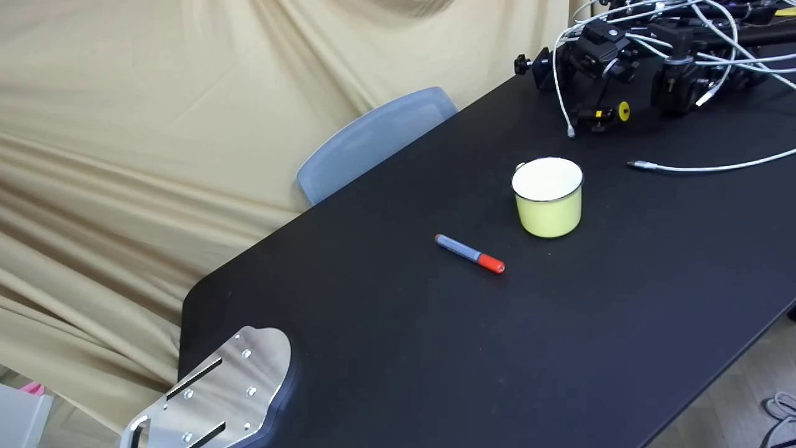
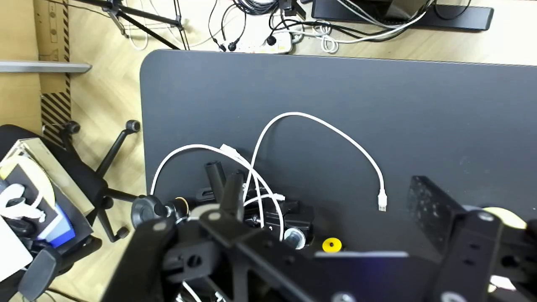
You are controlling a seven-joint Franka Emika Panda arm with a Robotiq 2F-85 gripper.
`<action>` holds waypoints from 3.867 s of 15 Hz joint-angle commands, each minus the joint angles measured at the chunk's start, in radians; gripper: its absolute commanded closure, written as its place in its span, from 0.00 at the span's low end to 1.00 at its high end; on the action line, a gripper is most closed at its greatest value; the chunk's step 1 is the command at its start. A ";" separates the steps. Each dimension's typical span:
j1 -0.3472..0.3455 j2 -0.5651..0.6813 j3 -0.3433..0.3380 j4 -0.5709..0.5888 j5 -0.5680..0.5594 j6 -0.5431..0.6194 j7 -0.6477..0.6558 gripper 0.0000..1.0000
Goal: Put the pen in the cup
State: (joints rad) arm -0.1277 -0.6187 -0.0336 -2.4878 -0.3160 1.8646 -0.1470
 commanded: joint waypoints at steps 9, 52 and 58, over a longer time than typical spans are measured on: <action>0.090 0.054 0.007 0.004 0.088 0.118 0.035 0.00; 0.371 0.740 0.286 0.173 0.142 0.502 0.363 0.00; 0.417 0.880 0.261 0.290 0.002 0.502 0.414 0.00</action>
State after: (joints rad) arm 0.2485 0.1850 0.2489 -2.2887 -0.2668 2.3927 0.2161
